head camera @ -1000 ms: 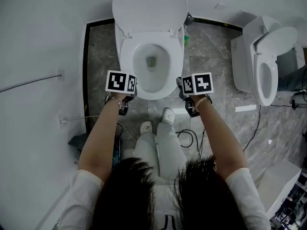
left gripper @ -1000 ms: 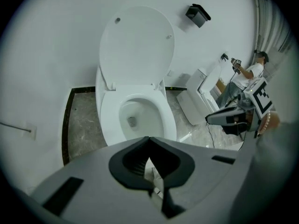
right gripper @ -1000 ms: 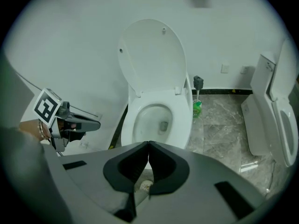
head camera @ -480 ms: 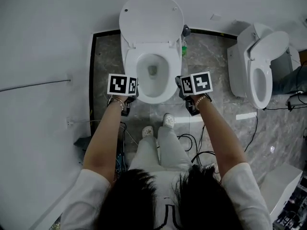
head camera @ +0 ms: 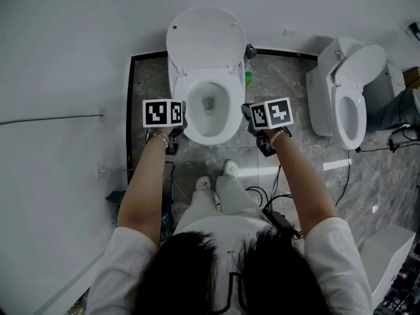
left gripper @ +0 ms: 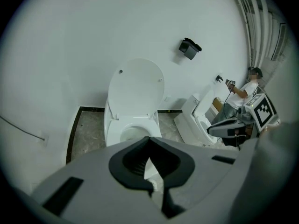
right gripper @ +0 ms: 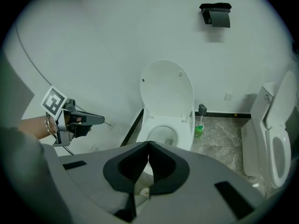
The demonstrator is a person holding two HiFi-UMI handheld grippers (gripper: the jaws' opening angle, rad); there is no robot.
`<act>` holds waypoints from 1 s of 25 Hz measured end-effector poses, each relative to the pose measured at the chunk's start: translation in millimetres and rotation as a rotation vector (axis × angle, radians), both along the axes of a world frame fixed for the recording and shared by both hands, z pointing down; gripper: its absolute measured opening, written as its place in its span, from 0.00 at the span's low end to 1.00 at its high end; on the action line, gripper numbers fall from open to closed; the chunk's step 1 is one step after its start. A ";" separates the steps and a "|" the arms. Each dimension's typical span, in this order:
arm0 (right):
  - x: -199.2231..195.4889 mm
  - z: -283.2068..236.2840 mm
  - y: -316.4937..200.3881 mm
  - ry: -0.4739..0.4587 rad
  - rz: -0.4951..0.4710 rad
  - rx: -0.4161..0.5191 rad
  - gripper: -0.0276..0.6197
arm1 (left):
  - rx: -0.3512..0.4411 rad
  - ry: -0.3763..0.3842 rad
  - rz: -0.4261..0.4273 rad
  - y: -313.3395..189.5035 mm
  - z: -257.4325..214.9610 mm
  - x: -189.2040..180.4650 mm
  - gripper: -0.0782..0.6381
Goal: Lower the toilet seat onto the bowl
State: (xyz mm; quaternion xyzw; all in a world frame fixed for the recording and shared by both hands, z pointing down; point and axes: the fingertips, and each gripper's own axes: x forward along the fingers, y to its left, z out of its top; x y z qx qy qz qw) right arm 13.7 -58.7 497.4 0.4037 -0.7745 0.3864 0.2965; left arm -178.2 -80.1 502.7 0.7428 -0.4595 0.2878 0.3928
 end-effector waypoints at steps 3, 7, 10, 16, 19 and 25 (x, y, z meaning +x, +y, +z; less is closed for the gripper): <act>2.2 -13.0 -1.2 -0.008 0.013 0.021 0.09 | 0.030 -0.003 -0.003 0.1 -14.0 -2.5 0.12; 7.5 -31.8 -3.6 -0.007 0.018 0.060 0.09 | 0.091 0.001 -0.013 -1.0 -41.1 -6.7 0.12; 11.9 -41.3 -4.1 0.019 0.013 0.085 0.09 | 0.145 0.006 -0.022 -3.8 -62.1 -13.3 0.12; 11.3 -74.7 -10.1 -0.002 0.017 0.161 0.09 | 0.275 0.006 -0.032 -11.4 -106.2 -21.3 0.12; 7.6 -96.7 -13.9 -0.016 0.014 0.218 0.09 | 0.335 -0.009 -0.023 -12.2 -124.6 -22.4 0.12; -5.8 -145.2 -21.3 -0.045 -0.013 0.359 0.09 | 0.454 -0.004 -0.031 -16.7 -164.0 -29.3 0.12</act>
